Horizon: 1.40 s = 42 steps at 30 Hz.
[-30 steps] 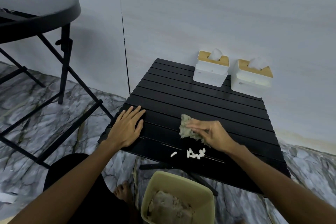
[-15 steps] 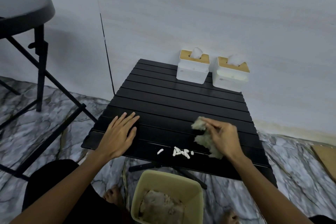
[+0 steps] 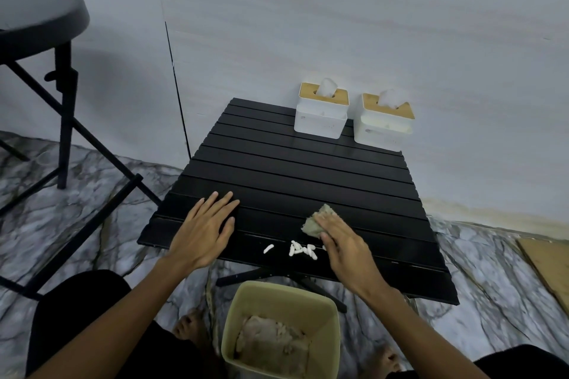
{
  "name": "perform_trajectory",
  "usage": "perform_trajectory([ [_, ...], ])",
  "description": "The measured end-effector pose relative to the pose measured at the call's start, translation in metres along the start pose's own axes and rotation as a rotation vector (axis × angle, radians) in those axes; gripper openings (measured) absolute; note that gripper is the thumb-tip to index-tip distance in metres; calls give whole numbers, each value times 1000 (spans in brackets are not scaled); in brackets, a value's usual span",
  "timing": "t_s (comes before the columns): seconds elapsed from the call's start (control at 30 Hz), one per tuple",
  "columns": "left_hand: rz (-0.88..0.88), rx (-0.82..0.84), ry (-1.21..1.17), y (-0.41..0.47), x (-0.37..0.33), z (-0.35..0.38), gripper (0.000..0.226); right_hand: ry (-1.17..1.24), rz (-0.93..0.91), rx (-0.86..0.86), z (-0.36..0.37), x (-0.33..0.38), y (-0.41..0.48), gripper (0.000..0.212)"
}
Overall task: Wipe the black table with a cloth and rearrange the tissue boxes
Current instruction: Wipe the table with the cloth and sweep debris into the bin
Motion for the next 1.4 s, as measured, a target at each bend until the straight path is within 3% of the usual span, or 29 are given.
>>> perform_trajectory([
  [0.37, 1, 2, 4, -1, 0, -1, 58, 49, -230, 86, 27, 48, -35, 42],
  [0.53, 4, 1, 5, -1, 0, 0, 58, 225, -350, 112, 12, 50, -54, 41],
  [0.6, 6, 2, 2, -1, 0, 0, 58, 338, -300, 35, -4, 45, -58, 39],
  [0.7, 4, 2, 2, -1, 1, 0, 58, 387, -84, -231, -36, 17, -54, 33],
  [0.77, 7, 2, 1, -1, 1, 1, 58, 308, 95, -387, -52, -11, -44, 33],
  [0.83, 11, 5, -4, -1, 1, 1, 59, 195, 235, -432, -52, -32, -31, 33],
  [0.9, 12, 5, -15, -1, 1, 0, 60, 97, 290, -375, -38, -35, -15, 33],
  [1.0, 12, 2, -35, -1, 2, -2, 59, 98, 218, -278, -11, -10, 7, 32],
  [1.27, 16, -2, -92, -1, 4, -4, 63, 59, -376, 115, 47, 96, 30, 37],
  [1.4, 30, -12, -103, 0, 5, -4, 63, 216, -463, 267, 42, 105, 6, 33],
])
Point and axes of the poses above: each hand's wrist, its own y-axis towards the middle knuckle, its own z-axis out of the palm, x = y × z, the point moved 5 cm from there along y, towards the middle knuckle, and after that the axes turned 6 degrees about x, right-handed, at the moved point
